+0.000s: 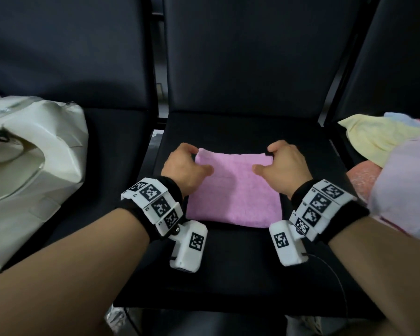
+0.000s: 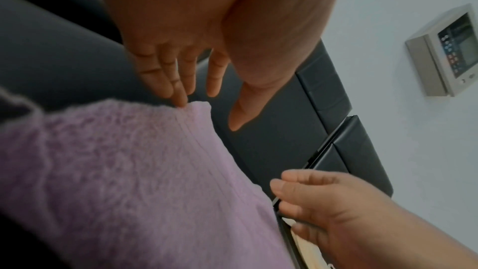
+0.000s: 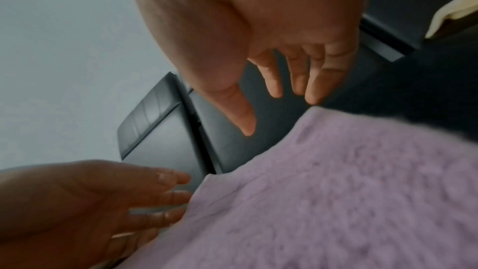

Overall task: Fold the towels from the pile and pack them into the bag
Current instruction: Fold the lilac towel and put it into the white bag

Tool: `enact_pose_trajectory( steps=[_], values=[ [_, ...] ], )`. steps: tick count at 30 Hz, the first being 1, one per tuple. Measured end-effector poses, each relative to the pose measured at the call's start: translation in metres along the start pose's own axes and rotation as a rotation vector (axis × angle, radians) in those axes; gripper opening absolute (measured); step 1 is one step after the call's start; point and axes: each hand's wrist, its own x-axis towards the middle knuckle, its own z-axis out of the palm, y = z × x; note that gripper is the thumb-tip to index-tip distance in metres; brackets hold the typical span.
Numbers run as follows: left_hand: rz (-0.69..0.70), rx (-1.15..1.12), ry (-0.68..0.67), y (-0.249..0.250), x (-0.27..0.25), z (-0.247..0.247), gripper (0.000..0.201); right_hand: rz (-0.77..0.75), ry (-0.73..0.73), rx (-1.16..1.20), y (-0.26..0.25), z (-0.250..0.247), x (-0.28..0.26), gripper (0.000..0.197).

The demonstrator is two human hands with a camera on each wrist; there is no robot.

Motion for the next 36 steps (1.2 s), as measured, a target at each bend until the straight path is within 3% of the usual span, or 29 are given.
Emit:
enact_pose_trajectory(
  steps=[3, 7, 10, 14, 19, 25, 28, 36],
  values=[
    [-0.002, 0.075, -0.03, -0.001, -0.006, -0.001, 0.057, -0.107, 0.016, -0.067, -0.007, 0.0, -0.01, 0.059],
    [0.095, 0.168, -0.044, 0.004, -0.02, -0.004, 0.044, -0.206, -0.106, -0.115, -0.01, -0.002, -0.027, 0.047],
    [0.212, 0.318, -0.15, 0.015, -0.04, -0.001, 0.036, -0.25, -0.201, -0.153, -0.011, -0.005, -0.038, 0.036],
    [0.292, 0.589, -0.308, 0.017, -0.059, 0.009, 0.04, -0.311, -0.304, -0.2, -0.009, -0.01, -0.051, 0.03],
    [0.373, 0.861, -0.347, 0.013, -0.067, 0.013, 0.052, -0.363, -0.423, -0.291, -0.005, -0.009, -0.069, 0.039],
    [0.432, 0.888, -0.324, 0.011, -0.063, 0.016, 0.031, -0.41, -0.381, -0.408, -0.003, 0.004, -0.076, 0.035],
    [0.379, 0.822, -0.33, 0.014, -0.06, 0.013, 0.022, -0.421, -0.355, -0.419, -0.003, 0.008, -0.078, 0.03],
    [0.323, 0.552, -0.279, 0.015, -0.057, -0.005, 0.015, -0.355, -0.276, -0.235, -0.001, -0.005, -0.068, 0.016]
  ],
)
